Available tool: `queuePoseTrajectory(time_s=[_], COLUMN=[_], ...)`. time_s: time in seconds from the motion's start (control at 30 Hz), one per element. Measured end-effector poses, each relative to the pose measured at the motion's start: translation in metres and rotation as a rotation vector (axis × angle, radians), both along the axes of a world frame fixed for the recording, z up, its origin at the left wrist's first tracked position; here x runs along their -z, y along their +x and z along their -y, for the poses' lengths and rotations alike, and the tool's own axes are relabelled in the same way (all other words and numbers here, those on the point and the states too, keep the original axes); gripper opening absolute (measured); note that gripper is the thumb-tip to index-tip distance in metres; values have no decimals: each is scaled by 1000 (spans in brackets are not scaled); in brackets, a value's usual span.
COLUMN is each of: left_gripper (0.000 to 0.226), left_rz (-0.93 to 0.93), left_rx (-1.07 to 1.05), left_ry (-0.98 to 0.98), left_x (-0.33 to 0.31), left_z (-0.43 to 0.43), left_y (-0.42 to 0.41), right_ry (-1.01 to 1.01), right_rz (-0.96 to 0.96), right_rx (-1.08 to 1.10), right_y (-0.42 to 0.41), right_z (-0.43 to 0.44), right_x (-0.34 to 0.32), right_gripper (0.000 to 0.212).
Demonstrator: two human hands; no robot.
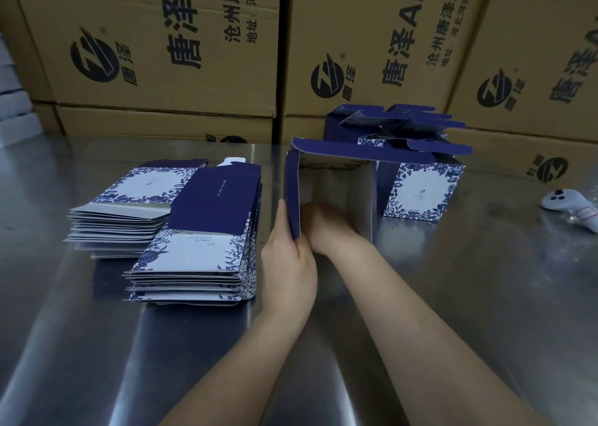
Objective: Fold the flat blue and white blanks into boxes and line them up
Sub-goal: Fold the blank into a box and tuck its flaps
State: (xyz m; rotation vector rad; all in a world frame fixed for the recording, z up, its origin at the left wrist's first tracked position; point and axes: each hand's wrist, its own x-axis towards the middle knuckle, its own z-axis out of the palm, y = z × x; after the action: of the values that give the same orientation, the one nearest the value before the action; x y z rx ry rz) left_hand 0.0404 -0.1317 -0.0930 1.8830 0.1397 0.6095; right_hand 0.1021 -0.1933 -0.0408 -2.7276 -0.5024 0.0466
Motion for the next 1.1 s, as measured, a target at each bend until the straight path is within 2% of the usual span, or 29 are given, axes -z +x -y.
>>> queuePoseTrajectory(time_s=[0.1,0.2,0.3,0.4,0.43,0.6,0.7,0.77,0.83,0.9,0.97,1.03,1.1], left_gripper=[53,56,62,69,72,80,76,73,72,73,75,73,69], left_rz=[6,11,8,-15,-22,-11,7,29,52,73,97,120,132], left_rx=[-13,-33,-75,-109,-109,-84,-76,-81,-66,-54,-60,-71,-75], left_ry=[19,34,26,19,31,90,46,19,13,6,27,63,68], left_x=[0,0,-1,-3,-4,-7,-10,-11,-12,-13,-14,-16,-18], left_z=[-1,-1,-1,-4,-5,-9,-9,-8,-6,-6,-8,-9,-9], left_y=[1,0,-1,0,0,-2,-2,-3,-4,-4,-4,-5,-6], right_ry=[-4,51,169,378,407,653,777,866,1014,1196,1307,1320,1344], right_rz=[-35,11,132,159,232,919,1158,1233,1168,956,665,371,131], right_rx=[6,14,57,89,66,-158,-194,-90,76,188,179,121,71], right_y=[3,2,-3,-17,-25,-69,-74,-69,-59,-45,-32,-18,-9], right_z=[-1,-2,-4,-6,-6,3,19,31,42,52,60,67,70], right_x=[-2,-3,-6,-11,-12,-9,-15,-23,-29,-31,-29,-20,-10], right_gripper=[34,35,27,18,18,24,28,28,27,32,41,46,41])
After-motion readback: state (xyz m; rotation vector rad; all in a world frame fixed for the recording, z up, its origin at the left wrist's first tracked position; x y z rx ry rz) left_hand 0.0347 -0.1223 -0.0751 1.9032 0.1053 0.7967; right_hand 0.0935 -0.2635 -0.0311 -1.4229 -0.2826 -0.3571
